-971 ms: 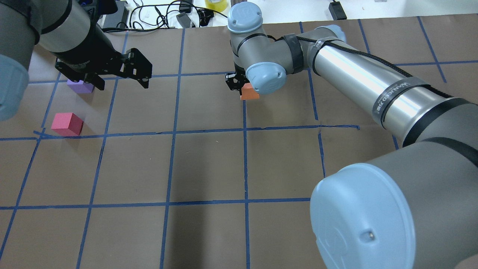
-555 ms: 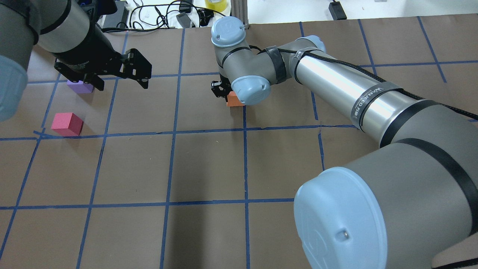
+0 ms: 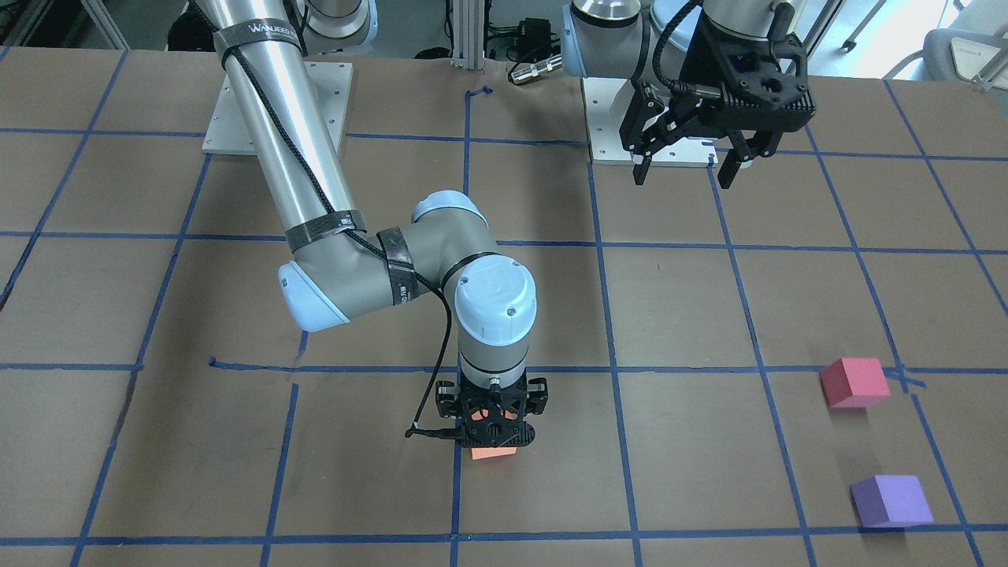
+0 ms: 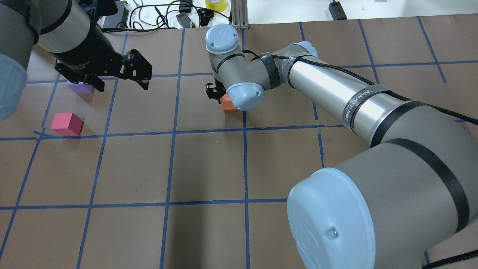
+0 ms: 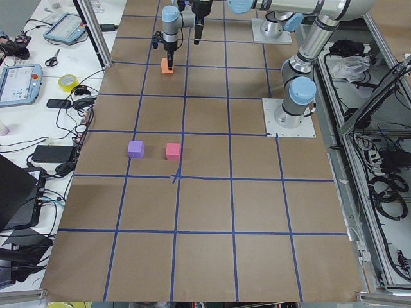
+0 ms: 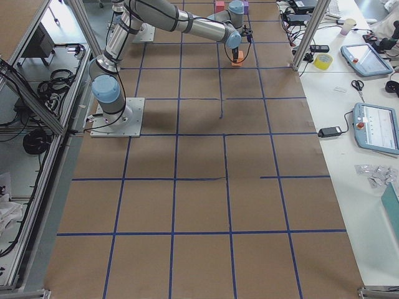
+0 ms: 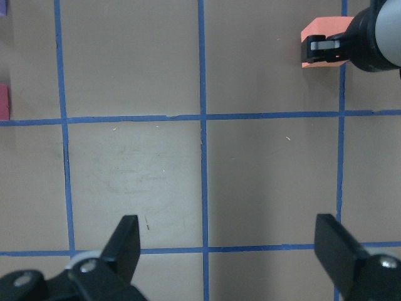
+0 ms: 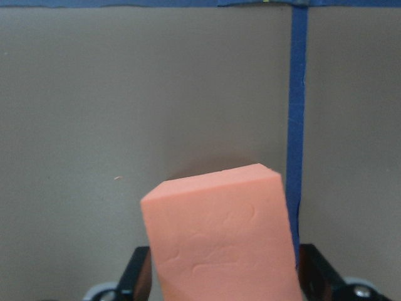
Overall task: Arrange blocks in a line
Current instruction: 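Carry the orange cube toward the table center with the right gripper, then open the right gripper to release the orange cube and lift away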
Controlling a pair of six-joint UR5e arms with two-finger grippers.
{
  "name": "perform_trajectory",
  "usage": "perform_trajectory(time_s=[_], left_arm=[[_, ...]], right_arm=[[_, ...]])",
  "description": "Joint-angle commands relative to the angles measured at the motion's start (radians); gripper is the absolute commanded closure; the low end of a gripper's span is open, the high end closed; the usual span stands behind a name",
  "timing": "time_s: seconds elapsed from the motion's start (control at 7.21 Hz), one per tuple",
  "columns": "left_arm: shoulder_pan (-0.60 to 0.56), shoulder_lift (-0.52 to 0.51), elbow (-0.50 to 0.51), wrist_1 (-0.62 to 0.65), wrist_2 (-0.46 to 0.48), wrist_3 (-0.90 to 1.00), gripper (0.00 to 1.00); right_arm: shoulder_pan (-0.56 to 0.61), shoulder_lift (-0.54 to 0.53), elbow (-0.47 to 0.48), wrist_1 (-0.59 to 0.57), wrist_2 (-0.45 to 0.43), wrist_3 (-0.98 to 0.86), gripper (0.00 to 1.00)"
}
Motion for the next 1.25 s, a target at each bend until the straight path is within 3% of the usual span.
perform_trajectory(time_s=[0.0,0.28,0.69,0.97,1.11], left_arm=[[-0.003,0.0,0.001,0.0,0.0,0.0,0.0],[0.003,0.004,-0.001,-0.001,0.0,0.0,0.0],[0.003,0.0,-0.001,0.0,0.0,0.0,0.0],[0.002,0.0,-0.002,0.0,0.0,0.0,0.0],[0.002,0.001,-0.002,-0.001,0.0,0.0,0.0]], right_arm=[[0.004,-0.04,-0.001,0.008,-0.008,0.005,0.0],[-0.042,-0.152,0.013,0.069,-0.01,-0.012,0.0],[-0.181,-0.359,0.018,0.369,0.002,-0.16,0.0],[-0.204,-0.485,0.019,0.498,-0.007,-0.226,0.0],[-0.244,-0.523,0.024,0.634,0.001,-0.26,0.01]])
